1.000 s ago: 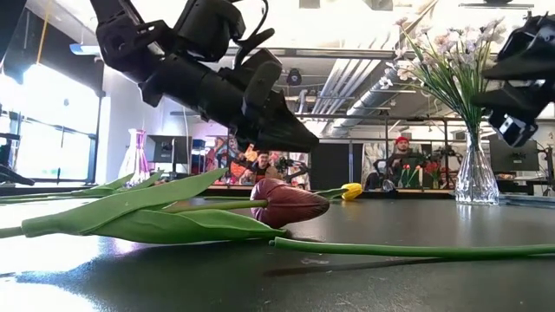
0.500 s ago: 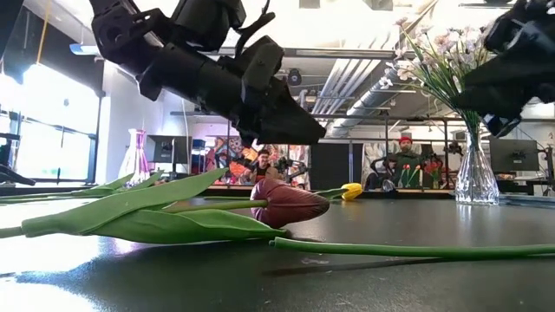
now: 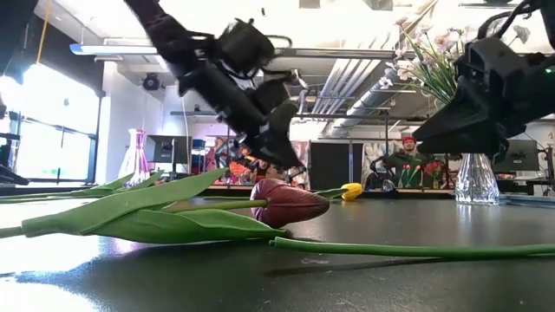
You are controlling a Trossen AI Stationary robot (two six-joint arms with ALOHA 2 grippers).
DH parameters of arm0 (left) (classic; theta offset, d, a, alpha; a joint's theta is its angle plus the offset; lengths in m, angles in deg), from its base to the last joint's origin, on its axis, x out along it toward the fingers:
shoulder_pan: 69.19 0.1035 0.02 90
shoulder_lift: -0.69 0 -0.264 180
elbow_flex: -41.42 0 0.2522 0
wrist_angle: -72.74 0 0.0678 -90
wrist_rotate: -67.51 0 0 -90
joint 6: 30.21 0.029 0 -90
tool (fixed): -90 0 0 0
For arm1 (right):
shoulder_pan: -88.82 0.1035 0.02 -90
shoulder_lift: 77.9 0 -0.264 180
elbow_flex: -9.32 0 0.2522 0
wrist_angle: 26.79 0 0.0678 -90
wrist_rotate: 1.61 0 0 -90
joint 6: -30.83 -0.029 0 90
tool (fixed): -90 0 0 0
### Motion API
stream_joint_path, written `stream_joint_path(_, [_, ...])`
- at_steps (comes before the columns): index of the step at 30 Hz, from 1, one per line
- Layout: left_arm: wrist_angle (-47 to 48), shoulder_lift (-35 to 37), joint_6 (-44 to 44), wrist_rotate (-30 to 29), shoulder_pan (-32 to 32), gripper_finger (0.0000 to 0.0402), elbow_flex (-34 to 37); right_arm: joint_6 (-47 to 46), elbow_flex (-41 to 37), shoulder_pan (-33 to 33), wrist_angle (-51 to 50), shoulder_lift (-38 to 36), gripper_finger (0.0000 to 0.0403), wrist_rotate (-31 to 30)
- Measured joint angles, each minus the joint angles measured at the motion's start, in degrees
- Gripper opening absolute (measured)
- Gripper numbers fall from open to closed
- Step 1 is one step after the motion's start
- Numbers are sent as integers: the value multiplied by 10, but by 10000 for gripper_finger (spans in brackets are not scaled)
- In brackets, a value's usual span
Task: Sort flowers into vase by color
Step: Put the bottom yellow flower into the purple vase
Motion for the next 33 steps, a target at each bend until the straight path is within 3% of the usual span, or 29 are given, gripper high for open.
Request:
stream_joint_path(4, [83,0,50,14,55,131,-60,5,29,0,-4,45,139,0])
stream_joint_path(8, [101,-10,84,90,102,131,-91,5,51,0,-4,81,139,1])
stream_joint_path(12, [121,-29,99,123,130,131,-122,5,68,0,-5,102,139,1])
stream_joint_path(24, [317,-158,143,124,163,129,-298,17,82,-3,2,108,139,22])
stream_joint_path(33, [451,-191,149,156,183,91,-389,10,82,-3,-4,109,139,31])
